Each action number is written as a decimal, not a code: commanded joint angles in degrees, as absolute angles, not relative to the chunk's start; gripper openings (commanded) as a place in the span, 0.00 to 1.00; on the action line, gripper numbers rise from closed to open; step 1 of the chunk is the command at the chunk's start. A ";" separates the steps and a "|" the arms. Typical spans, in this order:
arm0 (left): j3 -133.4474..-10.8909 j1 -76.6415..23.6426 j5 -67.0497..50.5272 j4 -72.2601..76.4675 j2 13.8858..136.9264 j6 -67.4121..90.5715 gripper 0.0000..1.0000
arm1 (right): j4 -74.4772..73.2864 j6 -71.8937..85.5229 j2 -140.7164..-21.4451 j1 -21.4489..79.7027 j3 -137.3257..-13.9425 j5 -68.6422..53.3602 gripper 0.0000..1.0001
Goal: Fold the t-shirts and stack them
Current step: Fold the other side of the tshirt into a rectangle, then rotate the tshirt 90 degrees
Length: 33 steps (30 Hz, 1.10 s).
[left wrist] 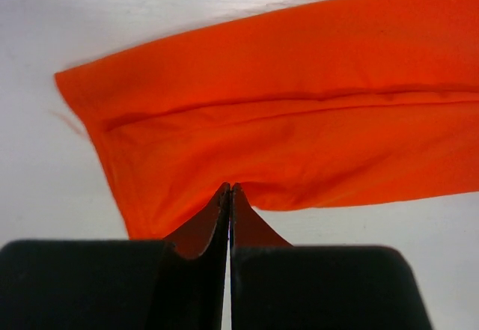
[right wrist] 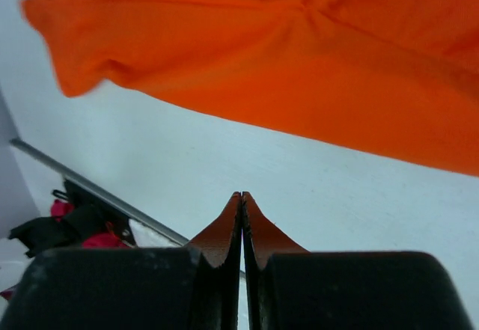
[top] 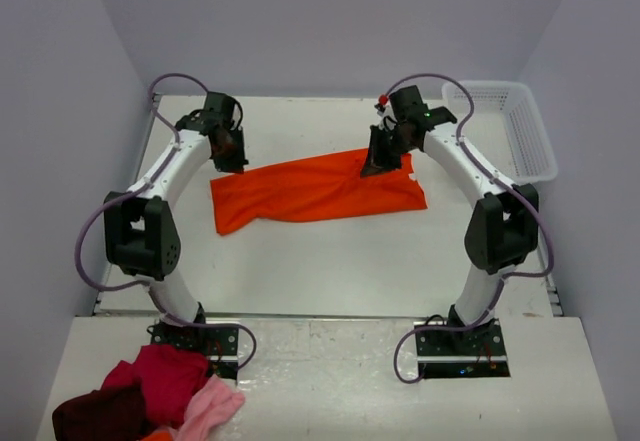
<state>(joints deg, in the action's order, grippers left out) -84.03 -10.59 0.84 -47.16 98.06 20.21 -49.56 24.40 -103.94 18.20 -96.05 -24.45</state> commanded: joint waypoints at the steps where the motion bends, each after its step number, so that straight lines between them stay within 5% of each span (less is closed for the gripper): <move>1: -88.67 -10.72 -6.50 -47.19 104.58 21.18 0.00 | -53.35 23.73 -108.54 18.54 -91.15 -17.14 0.00; 33: -90.36 -11.34 -0.26 -50.71 124.71 19.86 0.00 | -60.11 22.50 -130.86 19.60 -107.04 -14.86 0.00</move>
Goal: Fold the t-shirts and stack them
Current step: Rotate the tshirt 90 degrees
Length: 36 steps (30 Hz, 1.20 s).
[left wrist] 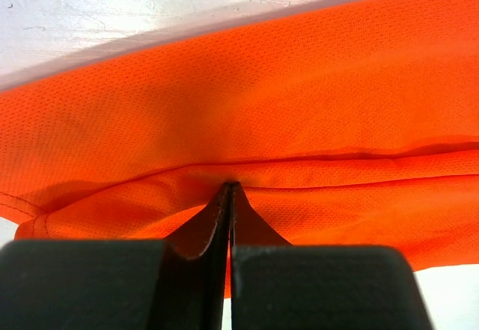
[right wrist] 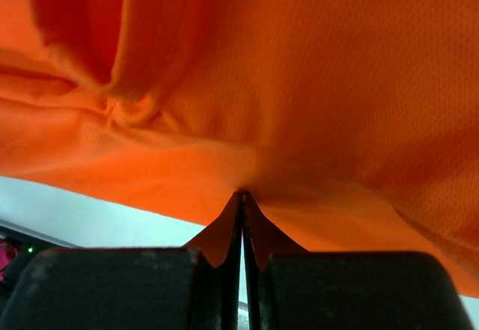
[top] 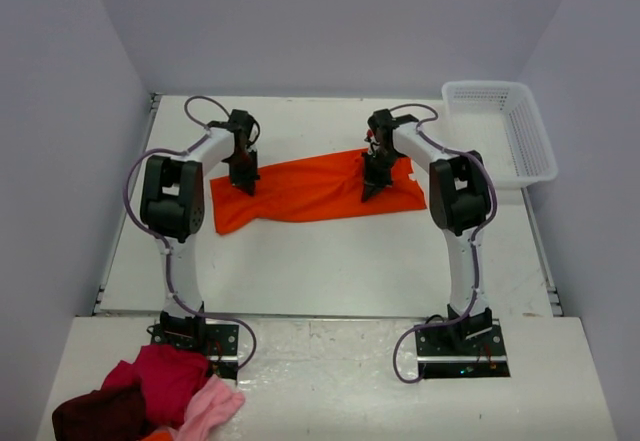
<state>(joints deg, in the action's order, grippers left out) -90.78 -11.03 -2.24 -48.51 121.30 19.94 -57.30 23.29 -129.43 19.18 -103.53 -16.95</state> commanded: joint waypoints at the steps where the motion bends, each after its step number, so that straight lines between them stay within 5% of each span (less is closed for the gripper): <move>1: -89.57 -11.25 -0.26 -50.97 124.72 19.95 0.00 | -60.90 22.50 -131.57 19.60 -107.92 -14.59 0.00; 24: -67.68 -18.01 0.35 -53.35 107.93 24.70 0.00 | -71.37 21.27 -143.70 17.93 -126.30 -12.30 0.02; 36: -65.47 -28.91 -9.66 -53.79 102.39 28.65 0.00 | -71.45 20.30 -145.99 14.24 -131.84 -16.52 0.06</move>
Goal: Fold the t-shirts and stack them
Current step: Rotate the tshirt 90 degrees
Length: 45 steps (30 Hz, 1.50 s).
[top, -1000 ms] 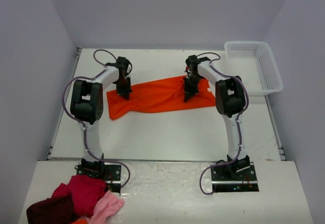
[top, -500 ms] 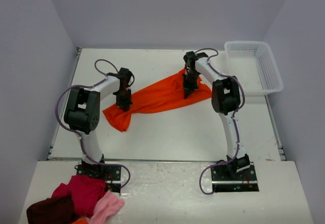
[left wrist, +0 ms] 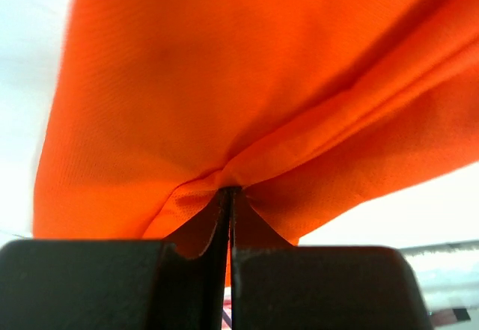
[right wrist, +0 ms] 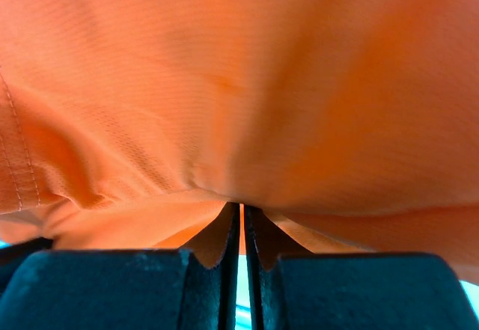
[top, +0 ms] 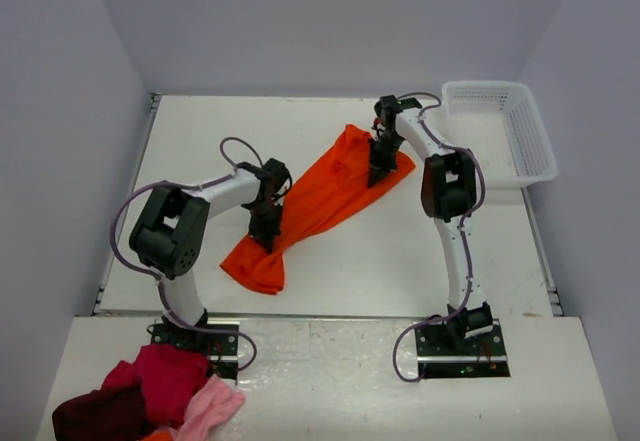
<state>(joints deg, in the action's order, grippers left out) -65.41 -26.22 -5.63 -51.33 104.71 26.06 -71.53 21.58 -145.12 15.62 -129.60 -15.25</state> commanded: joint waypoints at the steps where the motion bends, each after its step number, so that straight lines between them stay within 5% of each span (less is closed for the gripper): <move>1: -65.83 -30.83 -10.63 -53.88 102.22 29.78 0.00 | -71.37 20.30 -146.07 14.06 -131.75 -16.52 0.06; 13: -77.24 -45.43 -20.82 -51.41 108.61 34.63 0.00 | -68.65 18.72 -138.72 13.27 -135.88 -14.77 0.04; 18: -93.49 -47.81 -8.46 -59.04 108.02 34.63 0.00 | -67.76 18.81 -127.64 14.59 -131.58 -11.69 0.03; 26: -110.70 -44.92 -0.61 -63.97 113.36 27.61 0.00 | -66.36 22.06 -106.81 14.85 -111.47 -11.61 0.01; 34: -115.75 -34.11 -13.59 -54.59 126.55 24.09 0.00 | -61.80 23.11 -85.19 15.55 -85.47 -19.85 0.00; 45: -114.53 -33.40 -25.14 -39.56 132.98 22.24 0.00 | -53.61 27.94 -80.68 26.98 -63.46 -26.72 0.00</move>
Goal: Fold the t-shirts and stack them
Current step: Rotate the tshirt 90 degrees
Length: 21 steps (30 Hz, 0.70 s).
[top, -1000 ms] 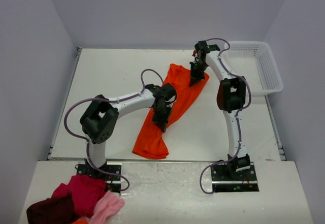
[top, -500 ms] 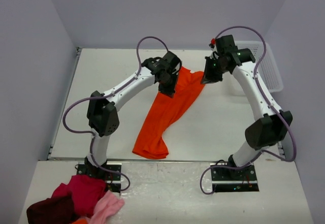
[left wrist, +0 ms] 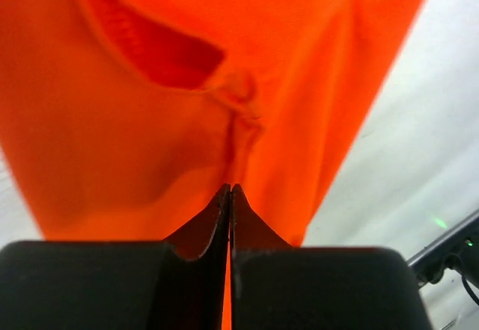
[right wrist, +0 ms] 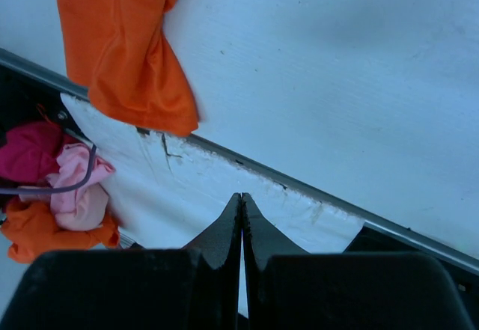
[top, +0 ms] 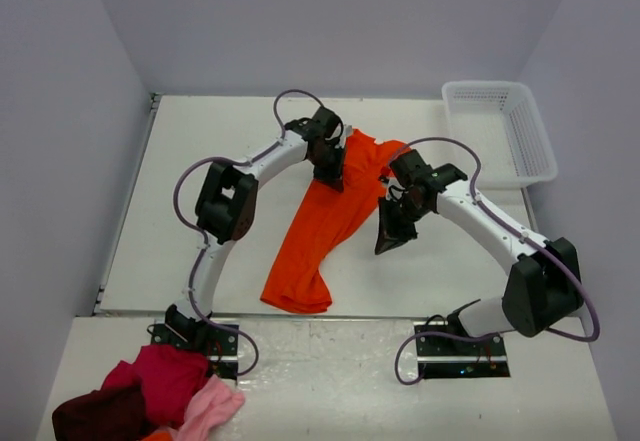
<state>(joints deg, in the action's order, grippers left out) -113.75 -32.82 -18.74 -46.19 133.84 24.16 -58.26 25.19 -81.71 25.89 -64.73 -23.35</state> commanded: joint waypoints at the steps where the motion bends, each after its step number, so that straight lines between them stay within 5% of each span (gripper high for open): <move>1: -114.00 -33.40 -26.01 -39.20 133.07 22.58 0.00 | -52.40 28.30 -80.68 27.24 -62.76 -26.98 0.00; 21: -116.63 -29.37 -24.17 -39.64 145.37 21.97 0.00 | -57.75 27.51 -86.22 27.86 -74.54 -26.45 0.00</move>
